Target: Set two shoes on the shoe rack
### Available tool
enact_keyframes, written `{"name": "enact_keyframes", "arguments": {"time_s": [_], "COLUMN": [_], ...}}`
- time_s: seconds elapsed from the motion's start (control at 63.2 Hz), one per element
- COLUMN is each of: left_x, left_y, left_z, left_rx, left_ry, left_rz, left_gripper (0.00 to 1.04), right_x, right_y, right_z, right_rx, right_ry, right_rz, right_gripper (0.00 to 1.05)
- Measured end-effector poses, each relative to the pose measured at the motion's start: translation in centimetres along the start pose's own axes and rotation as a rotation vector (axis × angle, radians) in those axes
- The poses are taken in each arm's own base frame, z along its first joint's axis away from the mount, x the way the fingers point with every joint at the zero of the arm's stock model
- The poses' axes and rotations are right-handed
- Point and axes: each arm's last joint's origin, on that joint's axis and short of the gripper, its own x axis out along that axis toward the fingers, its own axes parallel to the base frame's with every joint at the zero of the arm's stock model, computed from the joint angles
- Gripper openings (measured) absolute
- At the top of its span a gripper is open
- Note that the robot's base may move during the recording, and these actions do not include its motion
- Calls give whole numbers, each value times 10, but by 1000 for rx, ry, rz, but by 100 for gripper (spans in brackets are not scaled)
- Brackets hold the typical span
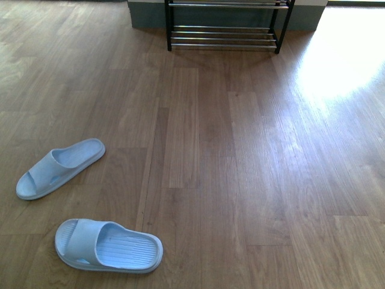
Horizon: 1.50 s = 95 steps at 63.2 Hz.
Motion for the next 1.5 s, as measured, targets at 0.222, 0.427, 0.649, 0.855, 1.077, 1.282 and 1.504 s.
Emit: {"name": "enact_keyframes", "arguments": {"time_s": [0.222, 0.427, 0.649, 0.855, 1.077, 1.282, 1.504], "left_x": [78, 144, 204, 253, 283, 314, 323], "left_y": [-46, -63, -66, -65, -60, -65, -58], "left_z": [-14, -50, -88, -111, -154, -175, -200], "left_rx": [-196, -173, -124, -81, -42, 33, 20], "left_ry": [285, 527, 725, 814, 979, 1013, 1084], "left_rz": [-11, 56, 177, 232, 277, 306, 355], "left_gripper": [95, 95, 95, 95, 95, 95, 95], "right_x": [0, 0, 0, 0, 0, 0, 0], "right_y": [0, 0, 0, 0, 0, 0, 0], "right_z": [0, 0, 0, 0, 0, 0, 0], "right_rx": [0, 0, 0, 0, 0, 0, 0], "right_ry": [0, 0, 0, 0, 0, 0, 0], "right_rz": [0, 0, 0, 0, 0, 0, 0], "right_gripper": [95, 95, 95, 95, 95, 95, 95]}}
